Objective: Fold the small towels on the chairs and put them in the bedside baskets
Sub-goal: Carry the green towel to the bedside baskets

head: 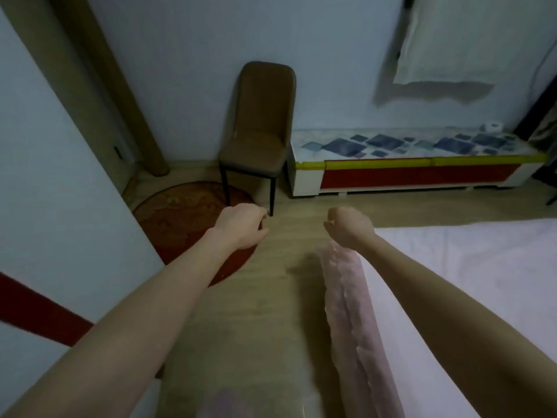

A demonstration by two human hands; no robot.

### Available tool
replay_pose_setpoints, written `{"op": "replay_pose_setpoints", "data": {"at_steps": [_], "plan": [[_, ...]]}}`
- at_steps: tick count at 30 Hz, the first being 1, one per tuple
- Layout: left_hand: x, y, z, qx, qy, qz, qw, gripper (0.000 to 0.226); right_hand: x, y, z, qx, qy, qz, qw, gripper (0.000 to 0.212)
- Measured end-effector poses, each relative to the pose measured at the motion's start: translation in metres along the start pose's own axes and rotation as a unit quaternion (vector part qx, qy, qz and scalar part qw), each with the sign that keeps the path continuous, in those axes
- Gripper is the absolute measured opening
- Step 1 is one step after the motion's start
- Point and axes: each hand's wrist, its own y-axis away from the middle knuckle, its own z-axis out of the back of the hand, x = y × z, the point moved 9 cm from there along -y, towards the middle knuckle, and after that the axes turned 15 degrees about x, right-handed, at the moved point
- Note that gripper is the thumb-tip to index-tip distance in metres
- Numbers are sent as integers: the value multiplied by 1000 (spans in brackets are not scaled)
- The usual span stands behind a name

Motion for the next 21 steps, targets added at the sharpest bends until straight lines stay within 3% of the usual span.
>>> {"op": "replay_pose_setpoints", "data": {"at_steps": [5, 10, 15, 21], "plan": [[95, -124, 40, 15, 5, 30, 999, 38, 42, -144, 40, -6, -3, 22, 1000, 32], [141, -256, 96, 34, -18, -4, 999, 38, 36, -260, 80, -17, -35, -11, 999, 33], [107, -384, 161, 46, -62, -100, 992, 28, -32, -336, 128, -42, -84, -86, 992, 34], [7, -550, 210, 25, -92, -203, 975, 37, -167, -427, 167, -72, -130, -179, 973, 35]]}}
